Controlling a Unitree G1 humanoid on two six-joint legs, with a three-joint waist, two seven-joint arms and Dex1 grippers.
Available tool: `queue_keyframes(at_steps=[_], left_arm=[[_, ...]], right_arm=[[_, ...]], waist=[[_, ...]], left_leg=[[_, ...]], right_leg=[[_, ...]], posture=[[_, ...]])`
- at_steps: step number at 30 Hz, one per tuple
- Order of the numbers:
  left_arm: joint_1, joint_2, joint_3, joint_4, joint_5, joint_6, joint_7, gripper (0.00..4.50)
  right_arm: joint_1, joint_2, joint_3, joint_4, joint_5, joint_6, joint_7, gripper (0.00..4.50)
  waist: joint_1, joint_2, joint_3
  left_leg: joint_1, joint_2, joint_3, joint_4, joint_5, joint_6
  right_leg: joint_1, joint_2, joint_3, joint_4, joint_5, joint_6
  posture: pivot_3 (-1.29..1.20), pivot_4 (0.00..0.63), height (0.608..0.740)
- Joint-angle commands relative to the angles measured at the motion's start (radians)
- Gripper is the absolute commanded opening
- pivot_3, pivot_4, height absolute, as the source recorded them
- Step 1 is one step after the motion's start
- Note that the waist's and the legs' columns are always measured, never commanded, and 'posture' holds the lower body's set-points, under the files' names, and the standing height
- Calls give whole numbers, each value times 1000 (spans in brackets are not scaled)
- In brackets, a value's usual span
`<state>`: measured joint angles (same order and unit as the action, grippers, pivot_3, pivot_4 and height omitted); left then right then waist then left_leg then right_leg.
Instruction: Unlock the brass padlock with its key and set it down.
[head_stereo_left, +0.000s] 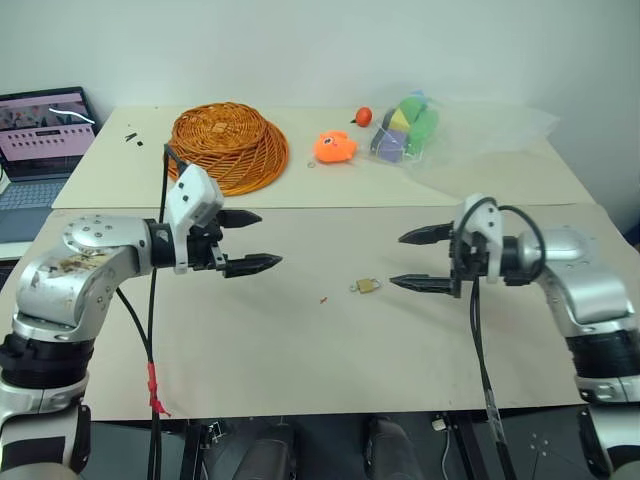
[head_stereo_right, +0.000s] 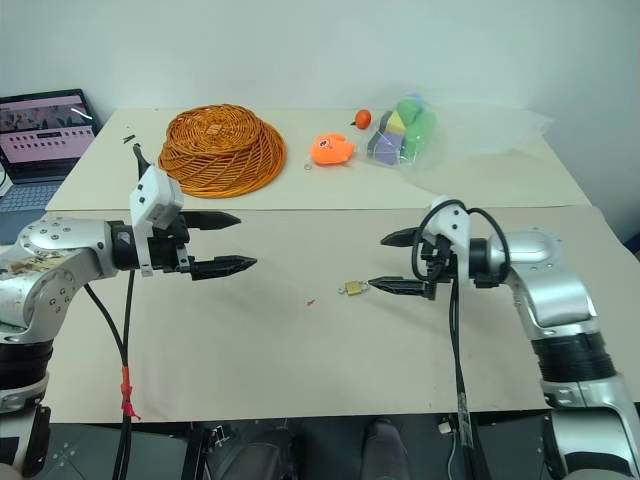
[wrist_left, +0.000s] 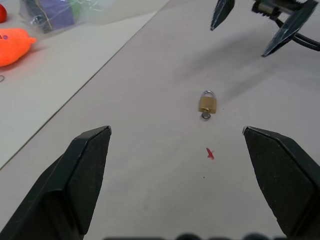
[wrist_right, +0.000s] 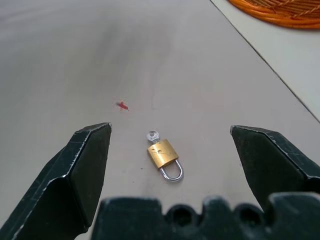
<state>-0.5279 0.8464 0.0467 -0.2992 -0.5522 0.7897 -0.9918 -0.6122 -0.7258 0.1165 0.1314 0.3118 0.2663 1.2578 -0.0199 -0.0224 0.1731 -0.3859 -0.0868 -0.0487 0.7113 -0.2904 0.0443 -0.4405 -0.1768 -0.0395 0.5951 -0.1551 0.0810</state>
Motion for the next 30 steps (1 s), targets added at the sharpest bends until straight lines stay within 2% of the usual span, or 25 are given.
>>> queue_keyframes(at_steps=[1, 14, 30], left_arm=[[16, 24, 21, -62, -11, 13, 16, 4500], [90, 57, 93, -146, -36, 73, 80, 4500], [144, 63, 125, -193, -60, 86, 142, 4500]], right_arm=[[-75, 51, 37, 125, -58, -145, 40, 4469], [-229, 194, 121, 588, -201, -480, 161, 4469], [-335, 268, 110, 845, -276, -615, 179, 4469]], waist=[[0, 0, 0], [-4, 1, 0], [-26, 1, 1]], left_leg=[[0, 0, 0, 0, 0, 0], [0, 0, -1, 0, 0, -1], [1, 0, -1, -1, 1, -2]], right_leg=[[0, 0, 0, 0, 0, 0], [0, 0, 0, 0, 0, 0], [0, 0, 0, 0, 0, 0]], posture=[[0, 150, 739], [0, 150, 739], [0, 150, 739]])
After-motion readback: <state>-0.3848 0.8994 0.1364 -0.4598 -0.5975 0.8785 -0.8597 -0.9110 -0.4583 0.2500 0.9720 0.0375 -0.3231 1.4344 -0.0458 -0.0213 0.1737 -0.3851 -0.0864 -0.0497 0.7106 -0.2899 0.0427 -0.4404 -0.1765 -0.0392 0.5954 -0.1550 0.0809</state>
